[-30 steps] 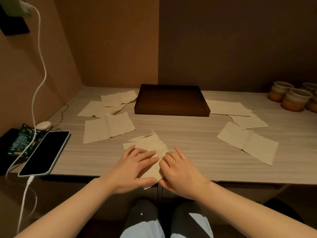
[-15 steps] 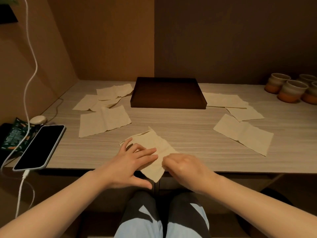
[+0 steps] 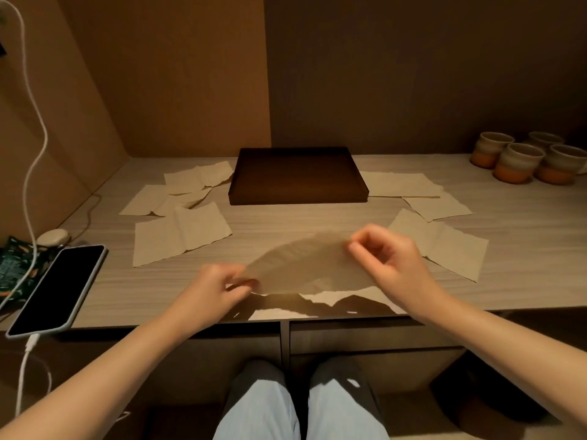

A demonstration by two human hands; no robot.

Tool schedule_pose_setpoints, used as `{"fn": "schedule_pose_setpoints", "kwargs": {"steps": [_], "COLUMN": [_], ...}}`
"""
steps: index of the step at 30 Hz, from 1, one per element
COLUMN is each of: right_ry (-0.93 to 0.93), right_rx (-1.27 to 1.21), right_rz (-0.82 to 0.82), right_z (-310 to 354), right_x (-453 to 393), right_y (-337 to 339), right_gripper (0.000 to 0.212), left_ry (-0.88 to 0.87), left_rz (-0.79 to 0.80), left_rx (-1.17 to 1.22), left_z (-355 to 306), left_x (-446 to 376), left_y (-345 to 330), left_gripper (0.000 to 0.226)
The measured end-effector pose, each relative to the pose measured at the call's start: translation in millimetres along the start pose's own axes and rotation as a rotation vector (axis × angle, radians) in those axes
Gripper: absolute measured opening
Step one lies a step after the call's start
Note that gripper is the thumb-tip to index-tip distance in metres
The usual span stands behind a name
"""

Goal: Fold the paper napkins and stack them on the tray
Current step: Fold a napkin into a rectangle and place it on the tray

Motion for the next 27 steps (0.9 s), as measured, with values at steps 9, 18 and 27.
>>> {"fn": "schedule_pose_setpoints", "kwargs": {"steps": [9, 18, 27], "right_ry": [-0.327, -0.509, -0.502], "right_rx": [0.035, 0.364, 0.548], "right_rz": [-0.229, 0.008, 0.07], "right_z": [-50.1, -86.6, -81.9], "right_x": [-13.4, 18.3, 34.0], "right_y": [12.9, -11.4, -6.9], "right_gripper": [0.028, 0.039, 0.047], "left_ry": [0.339, 0.184, -0.357], "left_rz": [-0.115, -0.43, -0.238], "left_rx": [0.415, -0.23, -0.692], "left_z": [0.4, 4.6, -26.5], "left_x": [-27.9, -50.5, -16.2], "left_y": [13.6, 4.1, -57.4], "left_gripper": [0.019, 0.01, 0.033]}}
Point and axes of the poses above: each hand's wrist, its own x-axis away from the middle knuckle, its own y-axis out of the back of the hand, z = x × y, the point moved 6 cm from there along -x, towards the middle knuckle, and after that the axes turned 12 degrees about y, right-handed, at the moved point
